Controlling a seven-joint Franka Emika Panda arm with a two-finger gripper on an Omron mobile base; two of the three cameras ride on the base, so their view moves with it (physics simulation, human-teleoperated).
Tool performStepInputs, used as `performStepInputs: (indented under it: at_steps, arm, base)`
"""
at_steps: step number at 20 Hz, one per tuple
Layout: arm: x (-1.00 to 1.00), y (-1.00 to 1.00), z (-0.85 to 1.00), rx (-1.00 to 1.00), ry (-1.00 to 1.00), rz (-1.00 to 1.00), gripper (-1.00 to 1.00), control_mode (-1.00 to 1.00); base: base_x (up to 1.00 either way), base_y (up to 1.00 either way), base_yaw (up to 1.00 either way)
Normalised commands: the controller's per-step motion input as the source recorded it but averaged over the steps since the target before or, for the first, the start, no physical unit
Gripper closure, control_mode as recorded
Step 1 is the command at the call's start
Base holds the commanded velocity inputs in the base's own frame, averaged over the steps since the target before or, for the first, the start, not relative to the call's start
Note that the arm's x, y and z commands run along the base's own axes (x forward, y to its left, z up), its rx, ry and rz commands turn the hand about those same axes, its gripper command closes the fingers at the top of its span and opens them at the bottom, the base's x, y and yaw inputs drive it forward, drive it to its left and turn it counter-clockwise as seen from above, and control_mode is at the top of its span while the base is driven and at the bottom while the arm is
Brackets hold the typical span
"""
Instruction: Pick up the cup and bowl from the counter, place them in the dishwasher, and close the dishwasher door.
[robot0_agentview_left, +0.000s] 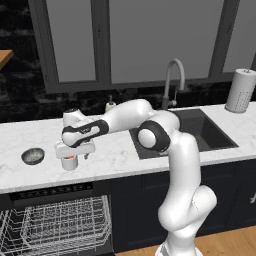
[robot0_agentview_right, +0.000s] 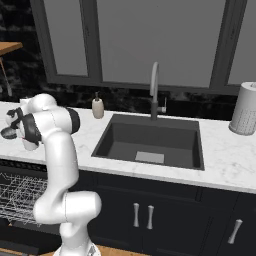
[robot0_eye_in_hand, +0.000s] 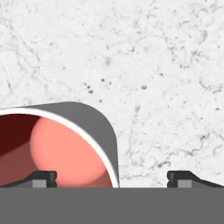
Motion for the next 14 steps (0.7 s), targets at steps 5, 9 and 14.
performStepInputs:
  at_steps: [5,9,14]
  arm:
    - [0.0,0.0,0.0,0.0,0.01,0.0,1.0,-1.0]
    - [-0.12,0.0,0.0,0.0,0.0,0.0,1.0,-1.0]
    - [-0.83,-0.01,0.0,0.01,-0.1,0.0,1.0,-1.0]
  base:
    - [0.0,0.0,0.0]
    - [0.0,0.0,0.0]
    - [0.0,0.0,0.0]
